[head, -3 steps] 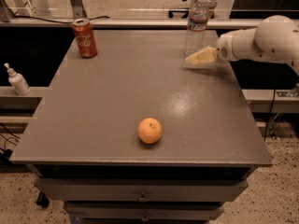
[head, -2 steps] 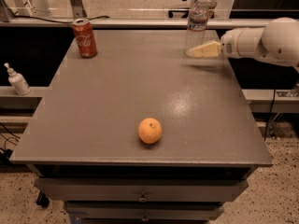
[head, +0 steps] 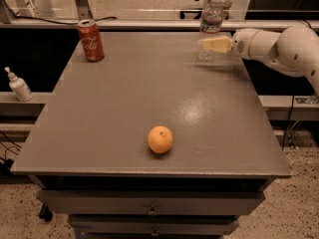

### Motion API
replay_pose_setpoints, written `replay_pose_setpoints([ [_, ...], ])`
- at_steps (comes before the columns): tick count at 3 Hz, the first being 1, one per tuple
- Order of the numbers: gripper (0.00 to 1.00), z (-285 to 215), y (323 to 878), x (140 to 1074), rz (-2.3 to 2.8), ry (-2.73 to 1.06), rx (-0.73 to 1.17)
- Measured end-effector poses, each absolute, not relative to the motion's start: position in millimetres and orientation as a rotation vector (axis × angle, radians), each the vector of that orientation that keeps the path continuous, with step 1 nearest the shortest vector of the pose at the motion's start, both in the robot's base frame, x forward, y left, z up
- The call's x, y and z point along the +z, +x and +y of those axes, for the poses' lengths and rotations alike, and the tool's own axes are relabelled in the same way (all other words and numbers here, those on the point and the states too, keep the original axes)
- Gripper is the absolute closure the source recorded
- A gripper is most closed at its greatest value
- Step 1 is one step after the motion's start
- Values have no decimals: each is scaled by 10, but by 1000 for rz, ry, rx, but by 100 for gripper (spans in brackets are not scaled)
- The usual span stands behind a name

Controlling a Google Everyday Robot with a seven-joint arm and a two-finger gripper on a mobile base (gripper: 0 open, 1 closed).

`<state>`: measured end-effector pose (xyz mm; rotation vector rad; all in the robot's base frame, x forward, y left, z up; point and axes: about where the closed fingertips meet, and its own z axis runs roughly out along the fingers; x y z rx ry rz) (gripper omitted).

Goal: Pick water bottle

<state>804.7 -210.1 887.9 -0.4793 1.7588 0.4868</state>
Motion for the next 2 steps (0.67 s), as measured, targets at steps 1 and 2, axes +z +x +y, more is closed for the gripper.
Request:
replay_pose_setpoints([
  [1, 0, -1931, 8166, 8954, 1718, -474, 547],
  [2, 15, -1710, 8277, 9018, 1691, -510, 580],
])
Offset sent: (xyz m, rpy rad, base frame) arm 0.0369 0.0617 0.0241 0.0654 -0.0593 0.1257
